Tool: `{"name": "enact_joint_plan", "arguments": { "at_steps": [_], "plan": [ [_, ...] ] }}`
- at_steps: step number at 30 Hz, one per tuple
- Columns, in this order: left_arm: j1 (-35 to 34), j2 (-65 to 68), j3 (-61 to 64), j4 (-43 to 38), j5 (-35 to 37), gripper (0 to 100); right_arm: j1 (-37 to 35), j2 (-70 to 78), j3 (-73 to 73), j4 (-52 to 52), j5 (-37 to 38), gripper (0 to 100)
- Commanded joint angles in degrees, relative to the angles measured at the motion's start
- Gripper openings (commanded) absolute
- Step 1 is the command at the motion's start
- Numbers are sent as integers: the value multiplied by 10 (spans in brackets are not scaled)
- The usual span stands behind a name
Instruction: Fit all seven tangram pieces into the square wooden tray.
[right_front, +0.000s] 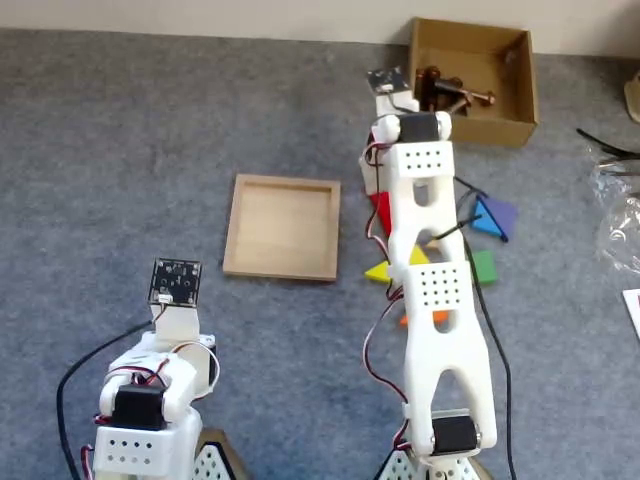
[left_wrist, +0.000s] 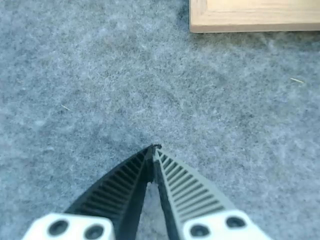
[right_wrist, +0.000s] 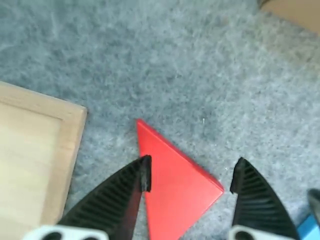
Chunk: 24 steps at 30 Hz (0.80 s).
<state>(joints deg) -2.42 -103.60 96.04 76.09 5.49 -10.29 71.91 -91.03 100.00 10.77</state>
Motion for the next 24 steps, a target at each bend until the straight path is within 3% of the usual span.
{"name": "enact_joint_plan", "arguments": {
  "at_steps": [1,5,24],
  "plan": [
    [10,-4,11,-2,4,5,-2,-20,-8,11,-3,255],
    [10,-4,11,-2,4,5,-1,-57,20,12,-2,256],
    [10,-4,11,-2,4,5,-5,-432,448,11,26,256]
  ]
}}
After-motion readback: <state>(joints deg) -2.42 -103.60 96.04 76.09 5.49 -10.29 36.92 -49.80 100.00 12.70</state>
